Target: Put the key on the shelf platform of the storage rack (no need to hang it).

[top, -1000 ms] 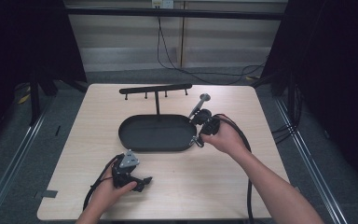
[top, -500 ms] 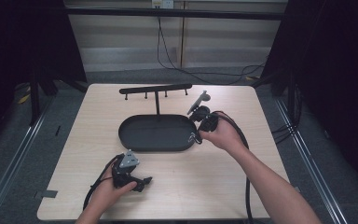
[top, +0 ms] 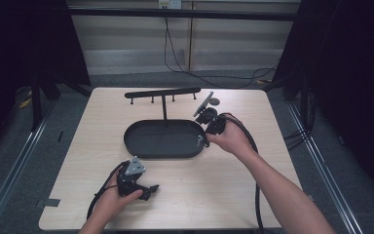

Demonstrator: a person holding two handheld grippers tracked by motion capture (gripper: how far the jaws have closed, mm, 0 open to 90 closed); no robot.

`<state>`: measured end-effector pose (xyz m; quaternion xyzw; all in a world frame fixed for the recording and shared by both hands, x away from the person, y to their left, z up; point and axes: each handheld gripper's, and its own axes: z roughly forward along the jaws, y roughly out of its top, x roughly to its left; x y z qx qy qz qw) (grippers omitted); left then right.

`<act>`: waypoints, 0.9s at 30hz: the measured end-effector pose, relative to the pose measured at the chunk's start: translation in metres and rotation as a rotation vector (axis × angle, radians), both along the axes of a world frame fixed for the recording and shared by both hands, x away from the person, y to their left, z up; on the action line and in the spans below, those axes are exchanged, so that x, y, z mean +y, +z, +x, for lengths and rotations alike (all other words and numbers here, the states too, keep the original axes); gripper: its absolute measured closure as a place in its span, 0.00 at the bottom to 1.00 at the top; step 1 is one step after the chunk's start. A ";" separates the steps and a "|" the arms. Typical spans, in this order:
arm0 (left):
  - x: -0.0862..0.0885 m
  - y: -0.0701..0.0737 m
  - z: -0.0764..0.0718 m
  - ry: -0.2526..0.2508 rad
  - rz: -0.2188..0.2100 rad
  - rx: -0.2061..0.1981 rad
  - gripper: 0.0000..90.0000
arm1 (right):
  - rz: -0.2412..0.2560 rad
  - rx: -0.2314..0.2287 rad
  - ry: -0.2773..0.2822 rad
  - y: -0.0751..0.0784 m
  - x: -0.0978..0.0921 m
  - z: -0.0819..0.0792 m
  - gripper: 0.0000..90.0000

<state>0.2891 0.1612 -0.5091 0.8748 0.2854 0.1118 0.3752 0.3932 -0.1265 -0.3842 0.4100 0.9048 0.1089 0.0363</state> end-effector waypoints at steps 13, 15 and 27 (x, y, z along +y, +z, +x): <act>0.000 0.000 0.000 -0.001 0.000 0.001 0.10 | 0.014 -0.005 -0.020 -0.005 0.005 0.010 0.95; 0.000 0.000 0.000 -0.001 -0.003 0.003 0.10 | 0.014 -0.012 -0.023 -0.005 0.005 0.012 0.95; 0.000 0.000 0.000 -0.001 0.000 0.001 0.10 | 0.013 -0.013 -0.031 -0.008 0.009 0.018 0.95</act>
